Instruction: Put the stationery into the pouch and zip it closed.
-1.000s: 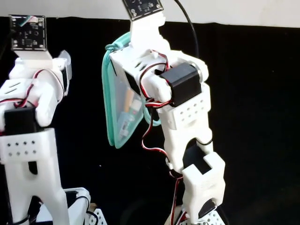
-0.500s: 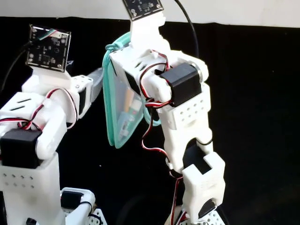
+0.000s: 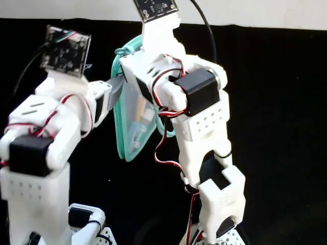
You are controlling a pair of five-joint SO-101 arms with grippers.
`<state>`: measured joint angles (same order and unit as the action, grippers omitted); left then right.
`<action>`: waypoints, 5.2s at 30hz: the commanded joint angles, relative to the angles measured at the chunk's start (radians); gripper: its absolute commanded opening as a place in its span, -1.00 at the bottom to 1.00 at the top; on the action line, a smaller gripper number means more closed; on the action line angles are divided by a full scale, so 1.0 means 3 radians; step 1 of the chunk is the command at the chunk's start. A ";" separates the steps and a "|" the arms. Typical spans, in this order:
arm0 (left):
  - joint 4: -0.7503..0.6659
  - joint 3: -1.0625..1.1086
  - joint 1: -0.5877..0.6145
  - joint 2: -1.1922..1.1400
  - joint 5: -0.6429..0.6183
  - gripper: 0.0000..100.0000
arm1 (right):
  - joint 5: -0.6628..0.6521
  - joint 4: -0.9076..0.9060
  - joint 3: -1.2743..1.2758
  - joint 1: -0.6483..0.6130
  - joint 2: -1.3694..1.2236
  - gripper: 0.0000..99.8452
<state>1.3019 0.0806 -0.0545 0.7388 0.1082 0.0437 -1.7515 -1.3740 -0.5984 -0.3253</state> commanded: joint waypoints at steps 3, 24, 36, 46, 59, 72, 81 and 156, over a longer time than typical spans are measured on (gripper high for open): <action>-0.0256 -0.0038 -0.0049 -0.0248 -0.0031 -0.52 | 0.0020 -0.0043 -0.0008 -0.0013 0.0161 -0.99; -0.0261 -0.0043 -0.0202 -0.0488 -0.0010 -0.97 | 0.0020 -0.0043 -0.0013 0.0008 0.0156 -0.99; 0.0164 -0.0013 -0.0192 -0.0432 0.0179 -0.99 | 0.0015 0.0269 -0.0043 0.0749 0.0156 -0.99; 0.0783 -0.0003 -0.0187 0.0049 0.0179 -0.99 | 0.0015 0.0918 -0.0043 0.1424 -0.0013 -0.99; 0.0941 -0.0003 -0.0176 0.0458 0.0179 -0.99 | 0.0020 0.0933 -0.0038 0.1476 -0.0289 -0.99; 0.0915 -0.0003 -0.0023 0.0458 0.0179 -0.99 | 0.0036 0.0765 -0.0043 0.1302 -0.0284 -0.99; 0.0900 -0.0003 -0.0018 0.0458 0.0184 -0.98 | 0.0210 0.0488 -0.0043 0.0954 -0.0074 -0.99; -0.1320 0.0662 -0.0667 -0.0401 -0.0859 -0.59 | 0.0251 0.0274 -0.0043 0.0233 0.0018 -0.99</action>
<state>0.9521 0.3245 -0.2432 0.6513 -0.1404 0.1158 -1.6747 -1.3648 -0.5201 -0.3775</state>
